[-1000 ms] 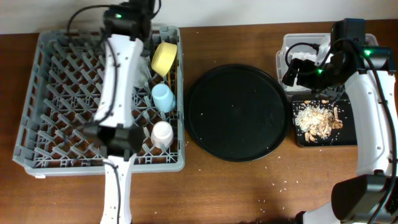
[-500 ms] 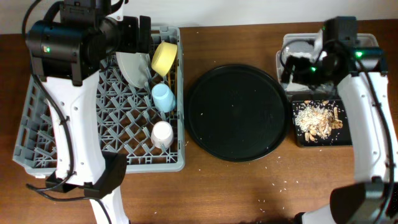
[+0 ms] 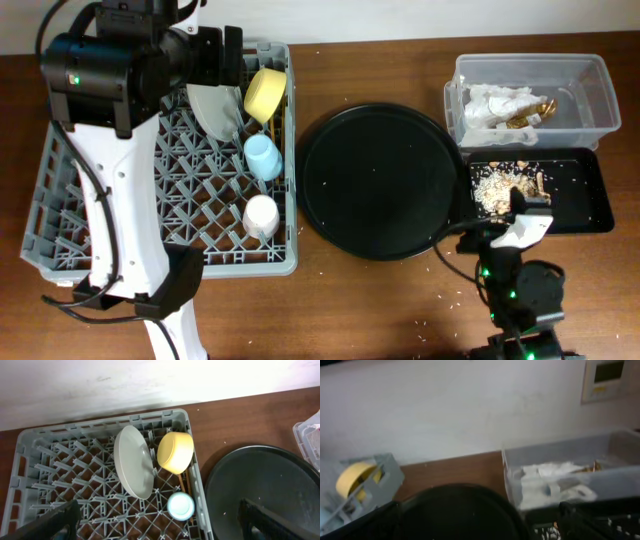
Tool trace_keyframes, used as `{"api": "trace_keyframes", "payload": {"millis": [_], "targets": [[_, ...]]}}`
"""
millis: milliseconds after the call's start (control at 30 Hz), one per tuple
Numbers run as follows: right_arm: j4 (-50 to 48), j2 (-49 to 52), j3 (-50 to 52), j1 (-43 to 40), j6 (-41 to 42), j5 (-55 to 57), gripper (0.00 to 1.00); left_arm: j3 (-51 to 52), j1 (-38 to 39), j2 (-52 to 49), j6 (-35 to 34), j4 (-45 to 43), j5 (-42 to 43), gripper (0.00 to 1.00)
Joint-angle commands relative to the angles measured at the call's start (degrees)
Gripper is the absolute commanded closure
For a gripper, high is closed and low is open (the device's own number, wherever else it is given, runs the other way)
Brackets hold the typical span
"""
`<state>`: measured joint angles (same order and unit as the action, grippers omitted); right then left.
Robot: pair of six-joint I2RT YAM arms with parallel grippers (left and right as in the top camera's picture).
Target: Sort waste into correct bins and load items into the dishwasher rack
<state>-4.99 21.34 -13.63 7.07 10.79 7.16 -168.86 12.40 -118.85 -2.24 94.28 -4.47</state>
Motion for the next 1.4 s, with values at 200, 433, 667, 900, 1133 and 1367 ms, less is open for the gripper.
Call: {"api": "trace_keyframes", "payload": {"millis": [200, 433, 667, 900, 1133, 1367], "targets": [[7.78, -21.16, 13.31, 0.00, 0.70, -4.24, 0.02, -0.02, -0.15, -0.07, -0.13, -0.04, 0.24, 0.00], [9.55, -21.14, 13.31, 0.04, 0.66, -5.44, 0.02, -0.02, -0.15, -0.07, -0.13, -0.04, 0.24, 0.00], [9.55, -21.14, 13.31, 0.04, 0.63, -5.44, 0.02, -0.04, -0.15, -0.07, -0.09, -0.04, 0.20, 0.00], [9.55, -21.14, 13.31, 0.04, 0.66, -5.44, 0.02, -0.04, -0.22, 4.26, 3.82, -5.95, -0.35, 0.00], [9.55, -21.14, 13.31, 0.04, 0.66, -5.44, 0.02, 16.65, -5.57, 17.46, 7.08, -26.21, 2.60, 0.00], [9.55, -21.14, 13.31, 0.04, 0.63, -5.44, 0.02, 72.87, -9.22, 44.19, 7.08, -54.84, 3.04, 0.00]]}}
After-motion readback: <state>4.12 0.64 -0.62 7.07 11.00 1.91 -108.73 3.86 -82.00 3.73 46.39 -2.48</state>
